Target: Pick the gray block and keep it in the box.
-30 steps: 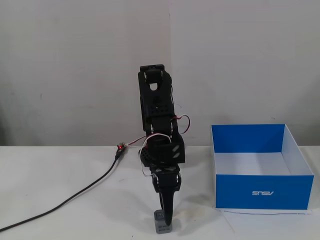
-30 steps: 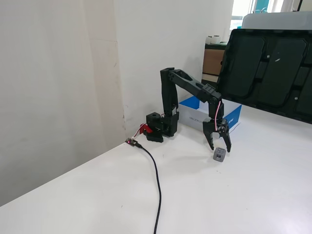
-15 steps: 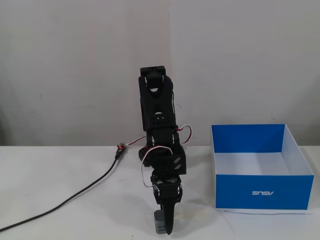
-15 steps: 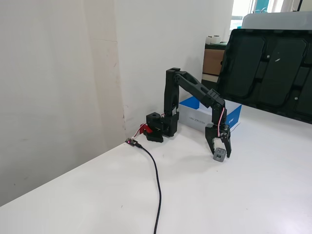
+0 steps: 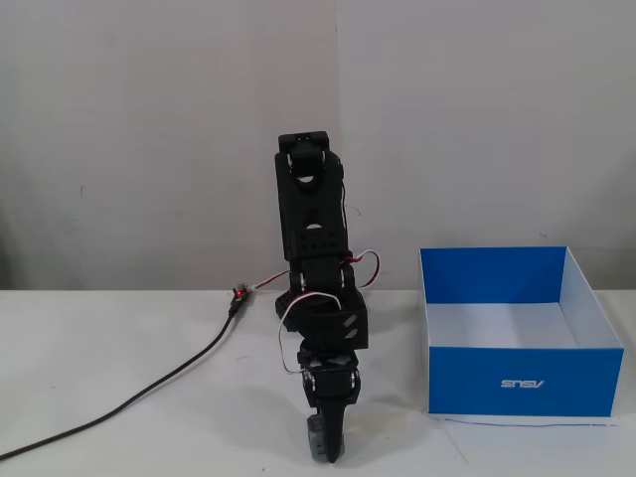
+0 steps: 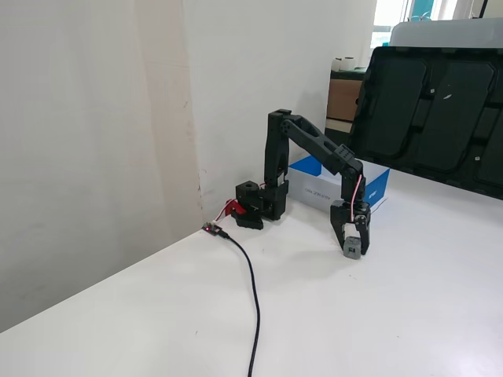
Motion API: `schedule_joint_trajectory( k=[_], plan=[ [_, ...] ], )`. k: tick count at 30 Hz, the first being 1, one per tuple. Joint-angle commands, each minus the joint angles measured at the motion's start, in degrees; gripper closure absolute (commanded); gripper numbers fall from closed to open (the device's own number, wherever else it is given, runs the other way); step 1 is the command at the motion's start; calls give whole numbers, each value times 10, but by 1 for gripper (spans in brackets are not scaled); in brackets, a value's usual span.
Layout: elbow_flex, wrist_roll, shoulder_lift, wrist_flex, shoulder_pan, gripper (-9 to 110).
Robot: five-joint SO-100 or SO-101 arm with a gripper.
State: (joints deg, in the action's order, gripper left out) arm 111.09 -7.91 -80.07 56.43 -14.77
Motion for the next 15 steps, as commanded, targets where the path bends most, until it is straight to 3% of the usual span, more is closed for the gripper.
schedule_joint_trajectory(
  k=[1, 15],
  plan=[
    [-52, 5, -67, 31, -3, 95],
    [-339, 5, -143, 274, -111, 95]
  ],
)
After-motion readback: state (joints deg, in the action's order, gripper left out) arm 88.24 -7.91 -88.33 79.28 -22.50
